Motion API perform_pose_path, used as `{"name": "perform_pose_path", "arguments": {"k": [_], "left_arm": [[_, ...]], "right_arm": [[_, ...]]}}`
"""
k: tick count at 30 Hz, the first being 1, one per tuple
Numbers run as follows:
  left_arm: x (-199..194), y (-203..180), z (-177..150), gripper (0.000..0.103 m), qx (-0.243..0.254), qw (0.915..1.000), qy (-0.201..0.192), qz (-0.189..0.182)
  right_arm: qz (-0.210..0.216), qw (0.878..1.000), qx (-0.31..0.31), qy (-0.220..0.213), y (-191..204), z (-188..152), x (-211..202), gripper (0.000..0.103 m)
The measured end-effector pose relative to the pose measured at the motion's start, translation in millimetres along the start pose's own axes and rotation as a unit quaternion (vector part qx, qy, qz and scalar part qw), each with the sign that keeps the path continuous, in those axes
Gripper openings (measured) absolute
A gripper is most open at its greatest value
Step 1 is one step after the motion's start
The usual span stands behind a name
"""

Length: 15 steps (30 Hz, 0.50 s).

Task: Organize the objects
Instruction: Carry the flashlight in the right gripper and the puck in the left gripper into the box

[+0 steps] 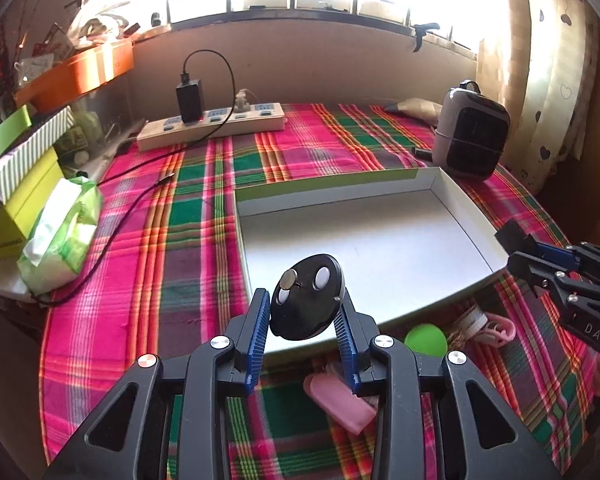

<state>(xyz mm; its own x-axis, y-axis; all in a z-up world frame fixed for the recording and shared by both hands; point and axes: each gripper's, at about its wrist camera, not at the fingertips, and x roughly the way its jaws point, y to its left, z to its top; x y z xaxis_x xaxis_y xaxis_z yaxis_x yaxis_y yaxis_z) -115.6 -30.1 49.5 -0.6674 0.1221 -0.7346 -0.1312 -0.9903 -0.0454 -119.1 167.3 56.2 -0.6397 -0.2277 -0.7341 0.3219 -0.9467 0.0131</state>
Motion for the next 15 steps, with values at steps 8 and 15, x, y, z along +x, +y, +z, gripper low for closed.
{"name": "perform_pose_path", "arguments": {"k": [8, 15], "left_arm": [[25.3, -3.9, 18.7, 0.030, 0.009, 0.9999, 0.006, 0.006], [47.3, -1.5, 35.4, 0.030, 0.004, 0.9998, 0.017, 0.005]], "right_arm": [[-0.001, 1.000, -0.006, 0.020, 6.4, 24.7, 36.0, 0.029], [-0.003, 0.999, 0.000, 0.042, 5.6, 43.2, 65.6, 0.029]]}}
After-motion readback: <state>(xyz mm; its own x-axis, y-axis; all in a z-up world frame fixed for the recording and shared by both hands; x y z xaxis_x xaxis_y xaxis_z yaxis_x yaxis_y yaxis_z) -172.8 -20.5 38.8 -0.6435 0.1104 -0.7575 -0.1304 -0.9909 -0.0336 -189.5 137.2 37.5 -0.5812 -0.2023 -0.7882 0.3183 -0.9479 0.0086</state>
